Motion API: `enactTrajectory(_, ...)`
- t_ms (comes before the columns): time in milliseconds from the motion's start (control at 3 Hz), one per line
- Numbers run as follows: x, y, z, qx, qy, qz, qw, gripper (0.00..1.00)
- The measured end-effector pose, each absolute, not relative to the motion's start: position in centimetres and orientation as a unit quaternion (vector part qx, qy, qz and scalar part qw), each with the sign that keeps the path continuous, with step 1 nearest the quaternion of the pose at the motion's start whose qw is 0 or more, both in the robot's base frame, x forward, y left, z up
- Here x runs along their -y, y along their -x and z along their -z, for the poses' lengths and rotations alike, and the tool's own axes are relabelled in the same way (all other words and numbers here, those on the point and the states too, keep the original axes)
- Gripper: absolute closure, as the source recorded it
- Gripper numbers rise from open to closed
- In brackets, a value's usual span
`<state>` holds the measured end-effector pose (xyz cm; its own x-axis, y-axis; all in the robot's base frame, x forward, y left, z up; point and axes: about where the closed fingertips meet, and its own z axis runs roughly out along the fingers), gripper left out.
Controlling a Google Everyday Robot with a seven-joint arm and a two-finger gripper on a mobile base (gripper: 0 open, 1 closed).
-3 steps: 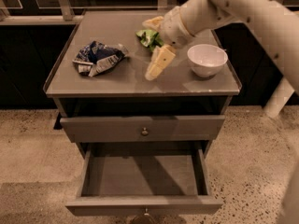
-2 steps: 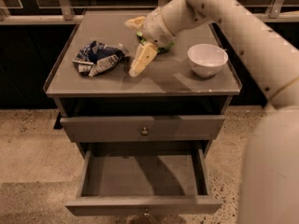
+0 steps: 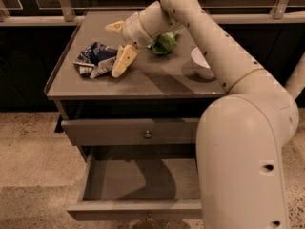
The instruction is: Place blue chip bag into middle drawer
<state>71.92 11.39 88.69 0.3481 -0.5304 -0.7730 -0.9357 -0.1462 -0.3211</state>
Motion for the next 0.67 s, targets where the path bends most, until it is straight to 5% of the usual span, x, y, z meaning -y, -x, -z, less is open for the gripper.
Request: enactTrajectory(667,-11.71,-72.09,-88.76,-0.511,0.714,-0.251,0.406,0.42)
